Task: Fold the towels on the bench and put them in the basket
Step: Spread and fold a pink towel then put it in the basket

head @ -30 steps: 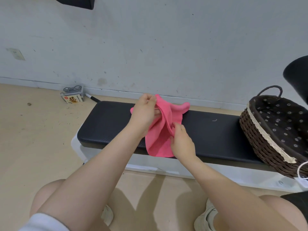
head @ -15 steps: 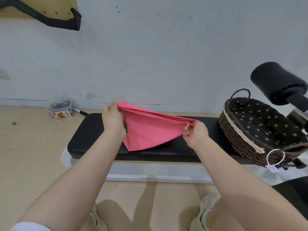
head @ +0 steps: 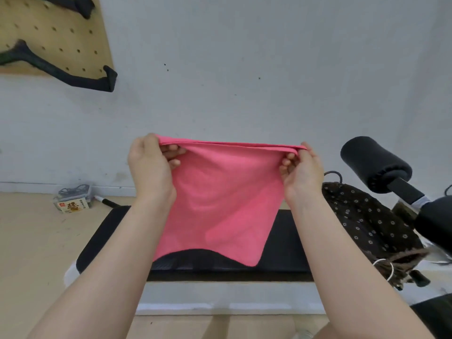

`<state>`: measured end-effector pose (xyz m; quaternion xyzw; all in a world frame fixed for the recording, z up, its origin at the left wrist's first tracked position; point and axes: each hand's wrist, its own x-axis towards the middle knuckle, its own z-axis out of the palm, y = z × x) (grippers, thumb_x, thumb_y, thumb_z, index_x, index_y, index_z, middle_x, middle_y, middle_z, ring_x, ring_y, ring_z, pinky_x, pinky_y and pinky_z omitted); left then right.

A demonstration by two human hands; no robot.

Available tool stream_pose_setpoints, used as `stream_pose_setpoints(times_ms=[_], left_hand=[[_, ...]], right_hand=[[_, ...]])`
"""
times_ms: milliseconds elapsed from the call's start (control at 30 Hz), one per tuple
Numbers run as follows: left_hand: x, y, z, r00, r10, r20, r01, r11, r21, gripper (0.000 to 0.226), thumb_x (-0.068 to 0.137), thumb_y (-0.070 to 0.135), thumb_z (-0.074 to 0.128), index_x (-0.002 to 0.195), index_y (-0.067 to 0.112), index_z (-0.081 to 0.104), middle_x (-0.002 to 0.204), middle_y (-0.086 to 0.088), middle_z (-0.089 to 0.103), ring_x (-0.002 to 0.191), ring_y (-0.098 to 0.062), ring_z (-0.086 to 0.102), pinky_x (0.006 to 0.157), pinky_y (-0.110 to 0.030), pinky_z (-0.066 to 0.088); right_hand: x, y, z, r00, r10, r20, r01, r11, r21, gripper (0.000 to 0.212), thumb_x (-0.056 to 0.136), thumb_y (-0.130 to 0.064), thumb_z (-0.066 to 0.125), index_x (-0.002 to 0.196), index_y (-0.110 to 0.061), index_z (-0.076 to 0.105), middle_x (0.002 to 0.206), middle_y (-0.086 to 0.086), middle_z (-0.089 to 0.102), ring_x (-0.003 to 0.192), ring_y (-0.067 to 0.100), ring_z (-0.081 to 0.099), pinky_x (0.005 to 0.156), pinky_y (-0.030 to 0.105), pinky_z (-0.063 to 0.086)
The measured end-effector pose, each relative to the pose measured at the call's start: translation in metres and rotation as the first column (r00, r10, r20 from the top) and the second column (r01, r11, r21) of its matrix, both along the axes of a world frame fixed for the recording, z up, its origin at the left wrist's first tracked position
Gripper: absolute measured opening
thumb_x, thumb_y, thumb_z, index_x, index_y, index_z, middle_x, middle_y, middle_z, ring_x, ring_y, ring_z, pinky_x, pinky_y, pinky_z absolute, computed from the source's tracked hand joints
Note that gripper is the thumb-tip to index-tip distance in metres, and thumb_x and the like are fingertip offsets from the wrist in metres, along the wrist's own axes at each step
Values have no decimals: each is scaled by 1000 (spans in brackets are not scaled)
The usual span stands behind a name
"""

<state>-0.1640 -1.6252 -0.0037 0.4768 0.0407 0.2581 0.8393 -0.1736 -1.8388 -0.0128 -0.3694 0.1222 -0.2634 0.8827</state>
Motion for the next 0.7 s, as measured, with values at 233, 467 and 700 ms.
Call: stream_pose_setpoints(times_ms=[233,467,700], left_hand=[[60,4,-43,959,-142,-247,147,989,2,22,96,8,33,83,9,52,76,-6,61,52,-2,66,48,-12,49],[87,5,-36,969,-219,-118,201,969,-143,17,91,10,37,93,11,54,81,-2,65,72,-8,67,60,-16,49],[76,19,-100,924,-23,-382,138,951,276,13,91,10,42,79,12,49,76,-7,65,58,-5,67,53,-18,42]], right_hand=[[57,-10,-41,970,136,-201,-144,989,-23,22,99,-6,30,95,-13,50,41,-4,60,33,4,54,36,11,41],[90,-32,-31,980,129,-152,-142,987,-77,24,96,-10,41,114,-21,31,65,3,52,39,6,53,41,16,44],[63,-36,-73,899,0,-438,-143,946,-292,51,95,-2,41,141,-18,25,75,5,55,41,7,51,44,18,47]])
